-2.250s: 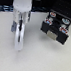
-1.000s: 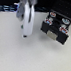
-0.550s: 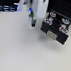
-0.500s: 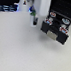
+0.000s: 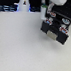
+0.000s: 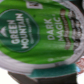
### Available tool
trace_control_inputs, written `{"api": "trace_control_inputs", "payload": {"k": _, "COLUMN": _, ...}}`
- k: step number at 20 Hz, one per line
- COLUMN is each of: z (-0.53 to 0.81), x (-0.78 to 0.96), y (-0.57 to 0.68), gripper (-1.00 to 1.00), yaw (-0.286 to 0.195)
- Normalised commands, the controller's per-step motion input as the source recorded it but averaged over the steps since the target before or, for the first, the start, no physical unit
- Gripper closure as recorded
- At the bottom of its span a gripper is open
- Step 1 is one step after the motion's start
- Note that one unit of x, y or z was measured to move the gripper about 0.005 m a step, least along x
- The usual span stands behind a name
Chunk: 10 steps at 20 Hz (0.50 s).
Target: Open the kcup holder, insert the kcup into the holder, and close the kcup holder
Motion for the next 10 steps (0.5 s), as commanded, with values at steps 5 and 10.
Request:
{"api": "trace_control_inputs", "payload": {"k": 5, "z": 0.27, "x": 0.15, "y": 0.69, "gripper": 1.00, "yaw": 0.004}}
{"api": "trace_control_inputs", "payload": {"k": 10, "z": 0.20, "x": 0.17, "y": 0.66, "gripper": 1.00, "yaw": 0.019}}
